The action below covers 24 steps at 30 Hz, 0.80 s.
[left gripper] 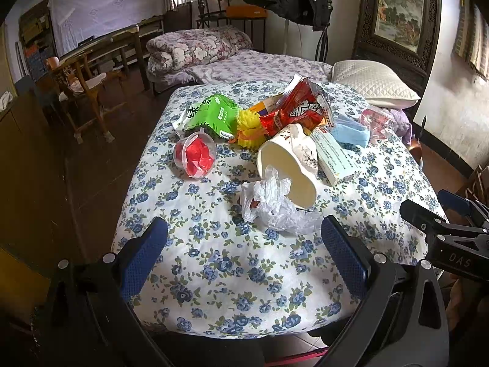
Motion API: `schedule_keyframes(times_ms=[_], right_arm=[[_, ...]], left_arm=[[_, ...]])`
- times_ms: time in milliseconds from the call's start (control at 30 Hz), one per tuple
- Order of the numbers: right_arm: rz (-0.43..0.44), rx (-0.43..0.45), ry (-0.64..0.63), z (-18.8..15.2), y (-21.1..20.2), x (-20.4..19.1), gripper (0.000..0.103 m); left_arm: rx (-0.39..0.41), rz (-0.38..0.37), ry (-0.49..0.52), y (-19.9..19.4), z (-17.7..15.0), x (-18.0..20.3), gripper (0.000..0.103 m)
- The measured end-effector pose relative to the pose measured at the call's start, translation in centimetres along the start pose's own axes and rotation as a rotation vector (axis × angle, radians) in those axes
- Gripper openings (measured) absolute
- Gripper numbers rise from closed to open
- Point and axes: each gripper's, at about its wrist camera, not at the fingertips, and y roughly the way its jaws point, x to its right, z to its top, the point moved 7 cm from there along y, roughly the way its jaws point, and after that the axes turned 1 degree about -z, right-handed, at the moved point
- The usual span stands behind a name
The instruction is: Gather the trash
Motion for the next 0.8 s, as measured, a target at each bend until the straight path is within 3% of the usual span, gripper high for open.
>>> schedule_keyframes(times_ms=[800], right_arm=[[-0.005, -0.016, 0.0, -0.26, 0.49, 0.13, 0.097]], left_arm=[[0.0, -0.004, 0.002, 0.1, -0.07, 0.09, 0.096]])
